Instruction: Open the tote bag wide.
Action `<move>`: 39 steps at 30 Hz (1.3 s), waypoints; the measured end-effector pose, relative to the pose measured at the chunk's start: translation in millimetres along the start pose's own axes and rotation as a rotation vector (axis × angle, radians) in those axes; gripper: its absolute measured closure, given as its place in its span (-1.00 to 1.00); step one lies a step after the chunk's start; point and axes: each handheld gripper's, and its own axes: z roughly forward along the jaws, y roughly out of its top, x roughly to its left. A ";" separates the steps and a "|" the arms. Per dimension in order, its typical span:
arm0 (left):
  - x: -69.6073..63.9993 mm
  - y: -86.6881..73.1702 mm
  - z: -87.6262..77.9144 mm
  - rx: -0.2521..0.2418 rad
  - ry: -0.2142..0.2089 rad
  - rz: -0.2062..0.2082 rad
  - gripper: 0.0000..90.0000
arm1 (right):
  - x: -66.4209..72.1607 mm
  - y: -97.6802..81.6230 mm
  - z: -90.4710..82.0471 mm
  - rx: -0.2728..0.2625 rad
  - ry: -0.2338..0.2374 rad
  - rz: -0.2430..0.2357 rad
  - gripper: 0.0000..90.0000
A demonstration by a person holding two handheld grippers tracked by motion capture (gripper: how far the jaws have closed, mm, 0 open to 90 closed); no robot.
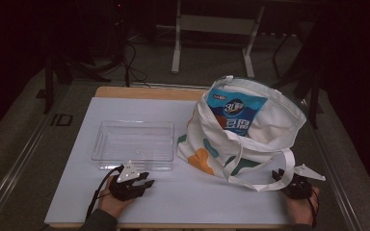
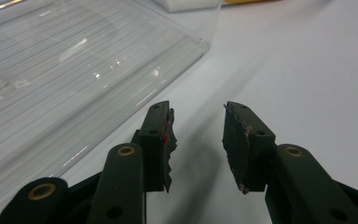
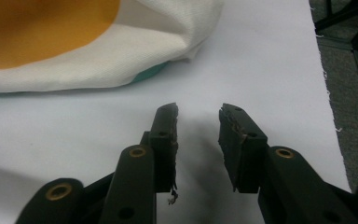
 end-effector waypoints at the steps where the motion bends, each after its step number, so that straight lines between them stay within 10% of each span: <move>1: -0.1 0.0 0.0 0.000 -0.001 -0.001 0.37 | 0.0 0.1 0.1 0.001 0.007 -0.001 0.51; 21: -15.9 3.3 -7.3 0.016 0.010 0.068 0.39 | -0.9 7.1 -2.2 0.002 0.080 0.020 0.77; 39: -27.5 38.7 -22.6 0.001 -0.085 0.140 0.39 | -3.3 23.8 -15.7 -0.046 0.134 0.032 0.69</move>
